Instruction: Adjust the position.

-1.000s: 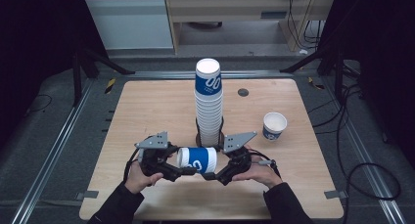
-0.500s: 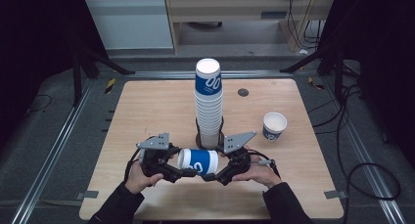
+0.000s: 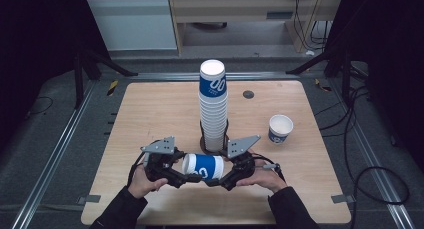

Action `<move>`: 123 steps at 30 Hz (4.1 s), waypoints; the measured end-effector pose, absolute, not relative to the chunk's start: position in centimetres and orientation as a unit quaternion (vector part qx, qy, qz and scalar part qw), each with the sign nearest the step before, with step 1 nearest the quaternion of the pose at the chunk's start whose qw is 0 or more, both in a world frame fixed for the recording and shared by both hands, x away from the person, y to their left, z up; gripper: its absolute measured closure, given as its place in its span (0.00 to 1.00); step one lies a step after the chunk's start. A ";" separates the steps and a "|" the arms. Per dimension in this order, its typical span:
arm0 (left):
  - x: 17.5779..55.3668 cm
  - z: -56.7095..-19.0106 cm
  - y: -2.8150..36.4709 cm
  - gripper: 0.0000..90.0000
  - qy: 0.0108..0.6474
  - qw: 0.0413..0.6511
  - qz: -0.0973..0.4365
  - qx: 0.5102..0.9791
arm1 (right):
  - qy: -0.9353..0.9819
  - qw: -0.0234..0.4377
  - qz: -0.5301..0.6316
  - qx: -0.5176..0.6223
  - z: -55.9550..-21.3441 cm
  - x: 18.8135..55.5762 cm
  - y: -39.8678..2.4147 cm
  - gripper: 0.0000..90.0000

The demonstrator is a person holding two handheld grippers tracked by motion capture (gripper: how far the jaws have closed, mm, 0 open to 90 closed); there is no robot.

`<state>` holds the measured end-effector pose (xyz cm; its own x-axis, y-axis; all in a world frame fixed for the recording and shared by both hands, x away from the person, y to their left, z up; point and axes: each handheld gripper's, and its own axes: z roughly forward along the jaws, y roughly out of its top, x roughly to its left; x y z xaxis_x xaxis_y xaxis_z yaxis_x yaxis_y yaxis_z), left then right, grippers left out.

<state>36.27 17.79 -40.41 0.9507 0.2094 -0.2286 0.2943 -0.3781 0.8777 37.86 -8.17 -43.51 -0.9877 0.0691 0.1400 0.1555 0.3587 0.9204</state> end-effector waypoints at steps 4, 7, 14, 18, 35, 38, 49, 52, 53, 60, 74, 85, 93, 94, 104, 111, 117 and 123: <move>36.2 -40.2 17.9 0.24 0.156 0.534 -0.024 0.830 | -0.825 0.038 -0.560 -0.068 -43.4 37.9 -8.3 0.18; 36.3 -39.8 18.5 0.20 0.159 0.535 -0.017 0.830 | -0.830 0.030 -0.553 -0.066 -43.2 37.9 -8.6 0.18; 36.5 -39.6 19.5 0.17 0.157 0.499 -0.001 0.852 | -0.852 -0.011 -0.519 -0.068 -42.9 38.1 -9.7 0.18; 36.5 -40.3 18.8 0.16 0.147 0.462 -0.001 0.875 | -0.873 -0.025 -0.482 -0.065 -43.4 38.1 -9.4 0.17; 35.9 -42.7 15.8 0.20 0.105 0.349 -0.007 0.931 | -0.914 -0.018 -0.405 -0.018 -45.0 37.0 -6.4 0.17; 35.9 -42.9 15.5 0.22 0.103 0.345 -0.005 0.933 | -0.917 -0.017 -0.399 -0.014 -45.0 36.8 -6.1 0.17; 35.8 -43.5 15.1 0.29 0.098 0.330 -0.007 0.939 | -0.919 -0.020 -0.394 -0.006 -45.0 36.8 -5.7 0.17; 35.9 -43.4 15.2 0.29 0.098 0.334 -0.009 0.937 | -0.917 -0.021 -0.398 -0.010 -45.0 36.8 -5.8 0.15; 35.9 -43.4 15.3 0.29 0.099 0.334 -0.007 0.937 | -0.916 -0.022 -0.401 -0.010 -44.9 36.8 -5.8 0.14; 36.4 -42.9 16.5 0.29 0.116 0.357 -0.002 0.927 | -0.890 -0.043 -0.453 -0.040 -43.3 37.3 -7.2 0.07; 36.5 -40.7 18.7 0.29 0.132 0.473 0.001 0.871 | -0.825 -0.019 -0.558 -0.087 -41.6 38.1 -9.7 0.07; 35.8 -40.9 17.5 0.29 0.101 0.469 -0.017 0.877 | -0.815 0.030 -0.575 -0.065 -42.2 37.8 -8.4 0.08; 35.7 -40.9 17.1 0.29 0.096 0.464 -0.018 0.881 | -0.814 0.052 -0.576 -0.053 -42.5 37.6 -8.0 0.14; 35.7 -40.9 17.2 0.29 0.096 0.464 -0.018 0.880 | -0.814 0.052 -0.576 -0.054 -42.5 37.6 -8.0 0.15; 35.9 -40.9 17.4 0.21 0.111 0.458 -0.007 0.882 | -0.816 0.045 -0.573 -0.062 -42.2 37.8 -8.4 0.17; 36.1 -41.1 17.6 0.18 0.113 0.426 0.001 0.898 | -0.841 0.012 -0.536 -0.070 -41.9 37.9 -9.3 0.18; 36.0 -42.0 16.5 0.15 0.110 0.385 0.001 0.916 | -0.865 0.000 -0.498 -0.061 -42.3 37.7 -8.5 0.18; 35.9 -43.1 15.4 0.17 0.103 0.348 -0.002 0.932 | -0.886 -0.005 -0.462 -0.043 -42.8 37.4 -7.2 0.18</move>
